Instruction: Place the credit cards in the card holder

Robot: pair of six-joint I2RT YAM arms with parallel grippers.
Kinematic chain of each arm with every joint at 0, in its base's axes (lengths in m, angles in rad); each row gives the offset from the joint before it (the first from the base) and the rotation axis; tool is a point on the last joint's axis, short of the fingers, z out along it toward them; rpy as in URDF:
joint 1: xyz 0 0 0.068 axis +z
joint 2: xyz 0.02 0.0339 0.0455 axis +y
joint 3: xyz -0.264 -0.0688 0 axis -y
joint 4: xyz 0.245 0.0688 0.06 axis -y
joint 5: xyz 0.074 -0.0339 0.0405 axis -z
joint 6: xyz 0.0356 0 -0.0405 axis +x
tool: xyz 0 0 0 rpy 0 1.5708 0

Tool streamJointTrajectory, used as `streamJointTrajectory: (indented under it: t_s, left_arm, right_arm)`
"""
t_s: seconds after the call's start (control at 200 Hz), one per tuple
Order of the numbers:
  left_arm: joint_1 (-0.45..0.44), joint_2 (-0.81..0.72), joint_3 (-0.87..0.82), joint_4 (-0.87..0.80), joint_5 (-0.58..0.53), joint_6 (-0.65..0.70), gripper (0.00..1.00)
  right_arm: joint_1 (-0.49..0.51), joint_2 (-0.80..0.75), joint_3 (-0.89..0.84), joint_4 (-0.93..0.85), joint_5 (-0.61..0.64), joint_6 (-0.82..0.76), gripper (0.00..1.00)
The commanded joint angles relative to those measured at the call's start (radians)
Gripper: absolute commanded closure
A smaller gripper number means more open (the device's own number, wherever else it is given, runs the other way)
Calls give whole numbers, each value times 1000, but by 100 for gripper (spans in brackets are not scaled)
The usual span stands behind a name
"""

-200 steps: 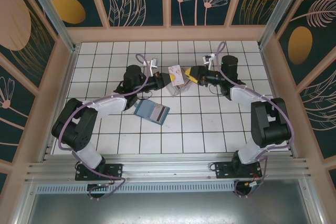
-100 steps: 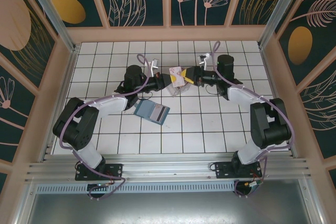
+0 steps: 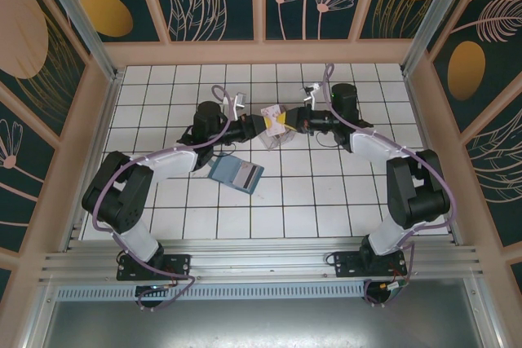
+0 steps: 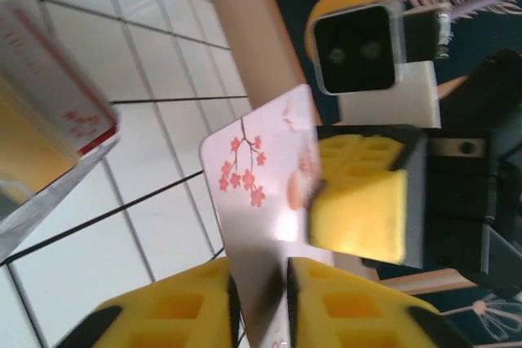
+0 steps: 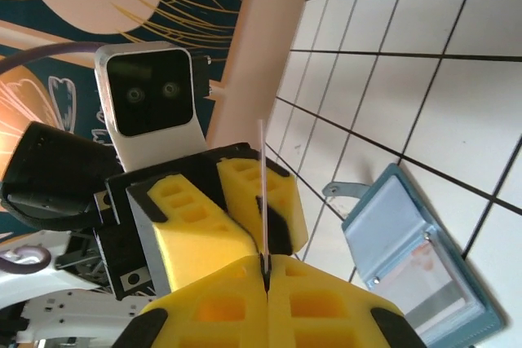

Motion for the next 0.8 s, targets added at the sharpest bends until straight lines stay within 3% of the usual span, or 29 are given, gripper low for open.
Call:
streamJointTrajectory:
  t_s: [0.0, 0.19, 0.385, 0.475, 0.616, 0.796]
  left_arm:
    - [26, -49, 24, -208, -124, 121, 70]
    - [48, -127, 25, -575, -391, 329, 64]
    - [50, -163, 22, -829, -674, 415, 62]
    - [52, -177, 0, -874, -747, 428, 54]
    - [51, -182, -14, -922, -812, 452, 53]
    - [52, -188, -8, -973, -864, 472, 50]
  right_arm:
    - [20, -26, 11, -114, 72, -73, 97]
    - [100, -5, -103, -28, 124, -10, 97]
    - [211, 46, -105, -51, 215, -22, 97]
    - [241, 65, -85, -73, 232, -38, 97]
    - [289, 95, -20, -189, 281, -117, 97]
    - [307, 115, -19, -186, 290, -114, 97]
